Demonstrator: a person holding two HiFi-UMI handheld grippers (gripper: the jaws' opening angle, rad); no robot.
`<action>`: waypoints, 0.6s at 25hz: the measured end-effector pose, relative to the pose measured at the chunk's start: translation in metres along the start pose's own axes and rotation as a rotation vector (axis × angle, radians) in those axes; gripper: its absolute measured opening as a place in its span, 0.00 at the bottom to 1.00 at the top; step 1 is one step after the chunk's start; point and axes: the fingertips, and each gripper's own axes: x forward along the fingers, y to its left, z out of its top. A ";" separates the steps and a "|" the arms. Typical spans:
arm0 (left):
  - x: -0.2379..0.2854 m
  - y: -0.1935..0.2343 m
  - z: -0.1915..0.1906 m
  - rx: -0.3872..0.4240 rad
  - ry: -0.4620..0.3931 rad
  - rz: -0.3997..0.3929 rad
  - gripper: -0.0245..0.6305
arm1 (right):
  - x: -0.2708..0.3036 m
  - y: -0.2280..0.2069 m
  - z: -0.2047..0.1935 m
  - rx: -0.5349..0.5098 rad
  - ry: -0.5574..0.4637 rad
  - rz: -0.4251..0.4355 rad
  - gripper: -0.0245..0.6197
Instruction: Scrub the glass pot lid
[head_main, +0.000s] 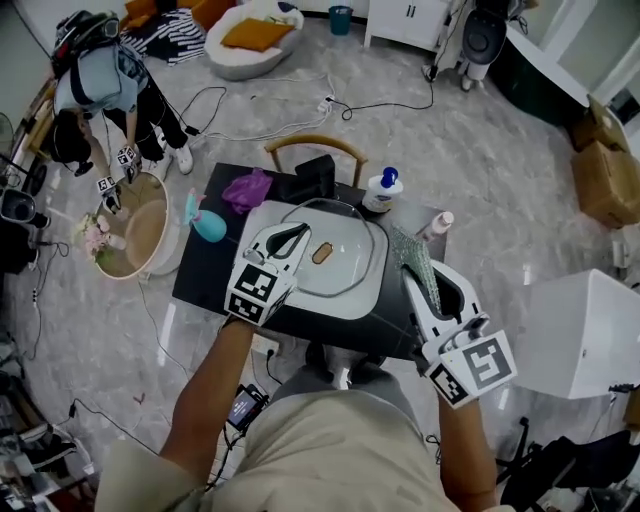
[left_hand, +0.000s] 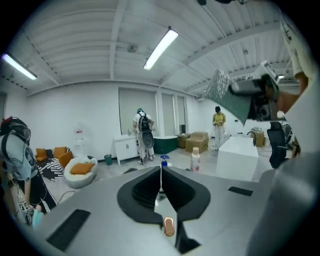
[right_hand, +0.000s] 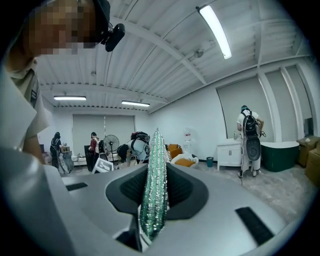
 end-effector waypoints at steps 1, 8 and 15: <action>-0.013 0.001 0.021 -0.011 -0.032 0.001 0.07 | 0.002 0.005 0.003 -0.016 -0.001 0.014 0.17; -0.091 -0.005 0.106 -0.044 -0.162 -0.008 0.06 | 0.011 0.030 0.018 -0.116 -0.005 0.070 0.16; -0.140 -0.007 0.131 0.004 -0.212 0.051 0.06 | 0.009 0.044 0.020 -0.136 -0.007 0.077 0.16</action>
